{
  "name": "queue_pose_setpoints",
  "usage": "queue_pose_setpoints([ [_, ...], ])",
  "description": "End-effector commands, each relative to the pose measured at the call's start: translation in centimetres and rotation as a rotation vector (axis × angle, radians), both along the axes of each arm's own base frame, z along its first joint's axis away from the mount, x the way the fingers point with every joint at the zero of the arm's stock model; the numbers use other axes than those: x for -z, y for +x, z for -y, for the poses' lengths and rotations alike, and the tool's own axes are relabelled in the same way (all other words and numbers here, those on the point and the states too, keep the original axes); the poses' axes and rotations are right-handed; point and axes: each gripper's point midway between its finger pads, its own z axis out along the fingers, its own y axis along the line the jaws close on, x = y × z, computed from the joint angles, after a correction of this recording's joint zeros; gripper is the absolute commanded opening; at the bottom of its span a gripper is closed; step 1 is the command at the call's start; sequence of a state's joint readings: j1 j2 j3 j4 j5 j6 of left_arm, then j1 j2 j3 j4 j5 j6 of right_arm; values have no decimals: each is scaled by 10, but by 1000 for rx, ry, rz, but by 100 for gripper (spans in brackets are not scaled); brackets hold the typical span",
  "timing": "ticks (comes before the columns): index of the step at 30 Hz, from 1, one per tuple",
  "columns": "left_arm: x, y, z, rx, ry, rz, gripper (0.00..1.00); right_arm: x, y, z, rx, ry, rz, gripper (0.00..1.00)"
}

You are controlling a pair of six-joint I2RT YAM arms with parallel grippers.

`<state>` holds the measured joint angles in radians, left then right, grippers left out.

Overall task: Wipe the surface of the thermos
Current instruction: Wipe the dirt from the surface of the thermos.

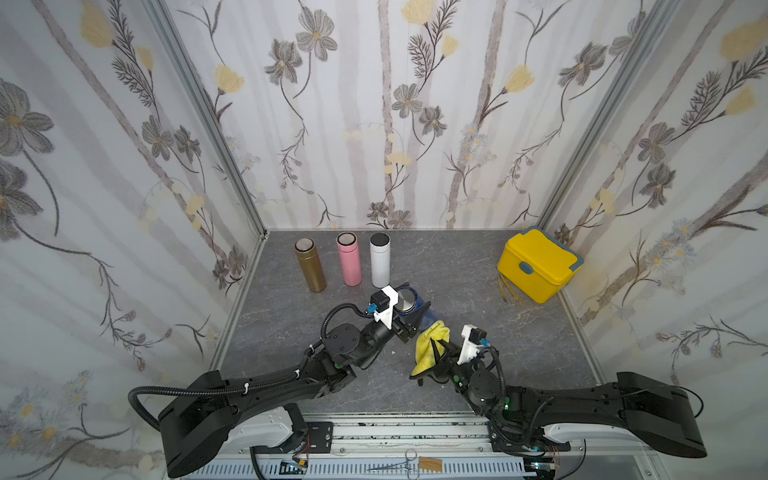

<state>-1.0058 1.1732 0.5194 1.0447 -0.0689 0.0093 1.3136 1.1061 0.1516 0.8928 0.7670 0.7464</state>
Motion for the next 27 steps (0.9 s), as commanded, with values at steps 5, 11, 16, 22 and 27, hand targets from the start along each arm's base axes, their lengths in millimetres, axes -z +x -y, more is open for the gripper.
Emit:
queue_pose_setpoints([
  [5,-26,-13,-10,103,-123,70,0,-49,0,0,-7,98,63,0],
  [11,-15,-6,-23,92,-65,131,0,-105,-4,26,16,115,154,0],
  [16,7,5,-18,66,56,172,0,-147,-17,22,-76,124,220,0],
  [22,37,-6,-6,126,209,298,0,-168,-33,-8,-233,110,256,0],
  [27,52,-12,-1,165,281,343,0,-156,-37,-45,-327,37,224,0],
])
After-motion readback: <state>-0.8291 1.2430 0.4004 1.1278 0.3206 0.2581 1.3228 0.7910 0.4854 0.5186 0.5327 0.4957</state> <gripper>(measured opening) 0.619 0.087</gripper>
